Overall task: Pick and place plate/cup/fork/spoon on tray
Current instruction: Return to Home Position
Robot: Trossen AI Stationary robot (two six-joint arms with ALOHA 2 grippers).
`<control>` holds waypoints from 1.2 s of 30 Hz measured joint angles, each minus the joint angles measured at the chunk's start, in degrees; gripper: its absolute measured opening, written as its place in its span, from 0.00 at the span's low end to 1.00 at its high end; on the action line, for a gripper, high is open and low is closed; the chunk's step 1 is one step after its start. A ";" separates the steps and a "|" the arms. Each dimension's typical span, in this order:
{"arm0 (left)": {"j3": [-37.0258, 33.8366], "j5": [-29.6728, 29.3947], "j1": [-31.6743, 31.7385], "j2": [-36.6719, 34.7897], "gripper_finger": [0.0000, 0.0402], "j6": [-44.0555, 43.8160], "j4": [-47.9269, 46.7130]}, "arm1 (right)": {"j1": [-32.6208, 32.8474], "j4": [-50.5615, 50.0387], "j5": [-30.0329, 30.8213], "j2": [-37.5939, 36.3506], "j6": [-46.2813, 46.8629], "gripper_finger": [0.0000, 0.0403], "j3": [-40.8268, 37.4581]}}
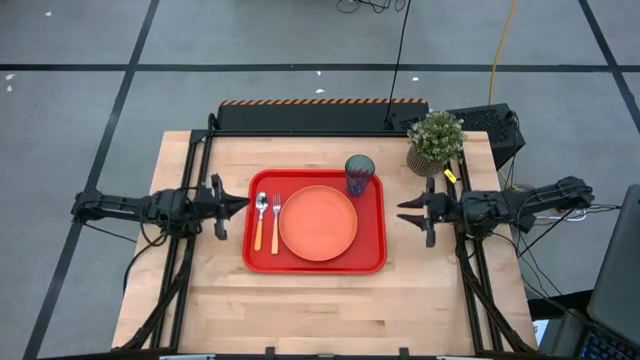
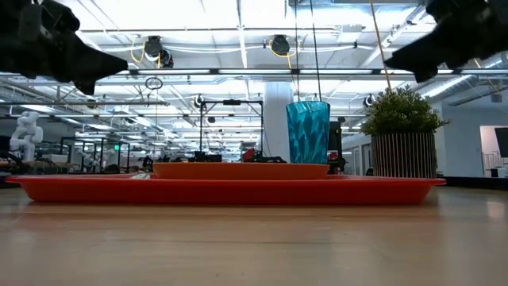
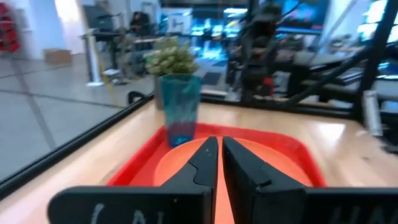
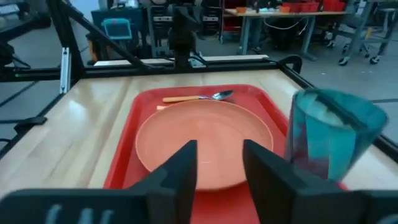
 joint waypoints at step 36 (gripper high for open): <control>-3.70 16.81 5.99 -2.02 0.01 -2.50 -1.70 | -0.77 3.48 -11.56 -21.08 2.98 0.00 -14.46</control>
